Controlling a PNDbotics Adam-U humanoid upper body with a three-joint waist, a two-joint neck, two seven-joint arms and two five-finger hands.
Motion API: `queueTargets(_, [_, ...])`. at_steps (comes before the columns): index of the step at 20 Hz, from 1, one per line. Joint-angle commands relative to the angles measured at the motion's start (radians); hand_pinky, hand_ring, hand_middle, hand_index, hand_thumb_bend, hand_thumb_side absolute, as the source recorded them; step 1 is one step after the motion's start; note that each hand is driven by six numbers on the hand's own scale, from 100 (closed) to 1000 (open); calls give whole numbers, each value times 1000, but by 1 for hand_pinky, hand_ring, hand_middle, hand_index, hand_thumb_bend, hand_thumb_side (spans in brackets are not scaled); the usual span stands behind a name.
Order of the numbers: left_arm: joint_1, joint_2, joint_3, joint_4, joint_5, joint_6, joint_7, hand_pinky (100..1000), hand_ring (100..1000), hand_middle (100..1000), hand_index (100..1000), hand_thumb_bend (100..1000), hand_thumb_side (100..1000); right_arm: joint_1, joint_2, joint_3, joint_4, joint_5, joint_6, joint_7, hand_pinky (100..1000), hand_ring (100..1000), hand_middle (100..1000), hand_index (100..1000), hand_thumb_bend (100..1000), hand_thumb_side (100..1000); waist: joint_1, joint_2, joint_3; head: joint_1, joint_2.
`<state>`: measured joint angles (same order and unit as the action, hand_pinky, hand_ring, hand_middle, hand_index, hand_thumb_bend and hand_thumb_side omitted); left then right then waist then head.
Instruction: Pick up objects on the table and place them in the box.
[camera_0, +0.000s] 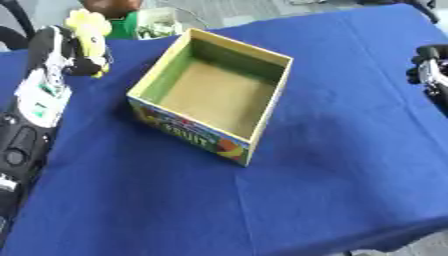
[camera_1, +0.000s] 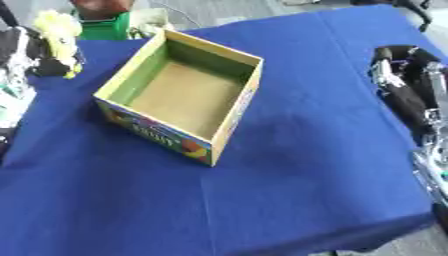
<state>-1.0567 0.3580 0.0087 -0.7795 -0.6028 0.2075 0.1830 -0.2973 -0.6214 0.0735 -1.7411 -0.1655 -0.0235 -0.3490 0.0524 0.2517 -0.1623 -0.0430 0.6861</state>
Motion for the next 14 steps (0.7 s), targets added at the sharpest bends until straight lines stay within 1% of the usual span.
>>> queueTargets(1, [-25, 48, -11, -77, 42, -6, -20, 160, 155, 108, 203, 449, 100, -3, -25, -15, -8, -2, -2, 3, 601, 592, 589, 695, 100, 499, -8, -24, 3, -5, 4])
queueTargets(5, [-23, 68, -43, -167, 83, -16, -72, 161, 156, 110, 204, 453, 100, 0, -27, -17, -7, -1, -2, 2, 601, 592, 589, 695, 100, 497, -11, -28, 11, -12, 5])
queueTargets(8, [-25, 72, -87, -232, 87, -32, -125, 166, 160, 113, 208, 456, 100, 0, -26, -17, -7, -1, -2, 2, 601, 593, 589, 694, 100, 498, -12, -30, 14, -14, 4])
queueTargets(11, [-33, 61, -135, -287, 71, -50, -178, 171, 162, 116, 211, 457, 100, -1, -25, -16, -7, -1, -2, 4, 601, 593, 589, 694, 100, 498, -15, -30, 15, -13, 5])
queueTargets(14, [-44, 34, -174, -315, 55, -65, -221, 176, 164, 118, 214, 458, 100, -3, -24, -15, -7, -2, -1, 6, 601, 593, 590, 694, 100, 497, -17, -30, 14, -10, 6])
